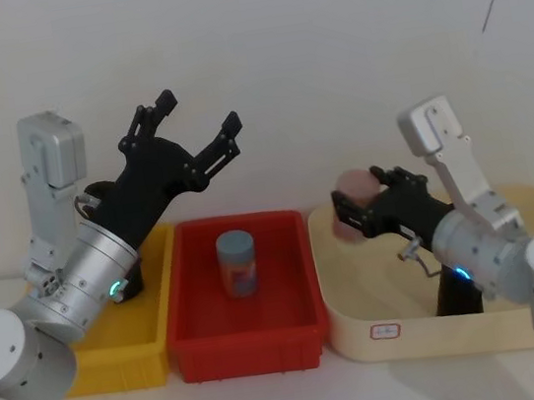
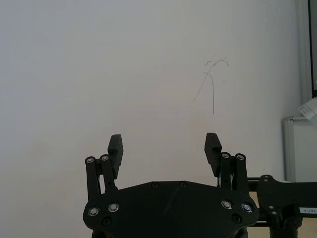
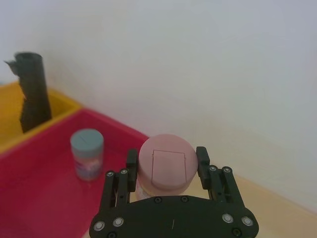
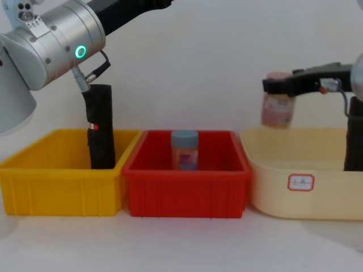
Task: Pick up the garbage bag with the one hand and transfer it to the other hand.
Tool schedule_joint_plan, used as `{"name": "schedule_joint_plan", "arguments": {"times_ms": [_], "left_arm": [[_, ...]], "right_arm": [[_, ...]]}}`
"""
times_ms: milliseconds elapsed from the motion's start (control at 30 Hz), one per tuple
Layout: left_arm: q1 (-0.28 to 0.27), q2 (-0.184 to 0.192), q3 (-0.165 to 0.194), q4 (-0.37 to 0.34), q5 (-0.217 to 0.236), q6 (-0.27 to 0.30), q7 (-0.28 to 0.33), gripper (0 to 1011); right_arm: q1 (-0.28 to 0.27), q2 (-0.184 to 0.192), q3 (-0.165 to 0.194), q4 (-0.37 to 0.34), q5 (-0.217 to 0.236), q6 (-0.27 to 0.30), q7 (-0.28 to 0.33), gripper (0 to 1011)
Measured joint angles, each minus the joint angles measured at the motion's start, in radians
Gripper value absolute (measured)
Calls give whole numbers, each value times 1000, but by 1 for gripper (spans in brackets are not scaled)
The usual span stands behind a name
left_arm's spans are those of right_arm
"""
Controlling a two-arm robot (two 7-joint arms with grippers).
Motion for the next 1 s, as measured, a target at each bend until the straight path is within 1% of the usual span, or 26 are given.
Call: {"name": "schedule_joint_plan", "arguments": {"times_ms": [133, 200, 233, 333, 400, 533, 833, 1000], "left_arm": [[0, 0, 0, 0, 0, 0, 0, 1001], [0, 0, 0, 0, 0, 0, 0, 1000], [0, 0, 0, 0, 0, 0, 0, 1000], [0, 0, 0, 0, 0, 0, 0, 1001], [0, 0, 0, 0, 0, 0, 0, 1001], [0, 0, 0, 0, 0, 0, 0, 1000], [0, 0, 0, 0, 0, 0, 0, 1001], [0, 0, 0, 0, 0, 0, 0, 1000]], "right_arm": [[-13, 12, 8, 0, -5, 10, -5, 693], [-21, 18, 11, 2, -10, 15, -7, 725], [-23, 19, 12, 3, -11, 17, -7, 782], [-30, 24, 14, 5, -14, 21, -7, 841], [-36, 27, 16, 5, -16, 24, -6, 925], [-46, 31, 22, -1, -17, 26, -3, 1001], [-75, 42, 38, -47, -12, 34, 10, 1001], [-108, 54, 50, -101, 7, 37, 29, 1001]]}}
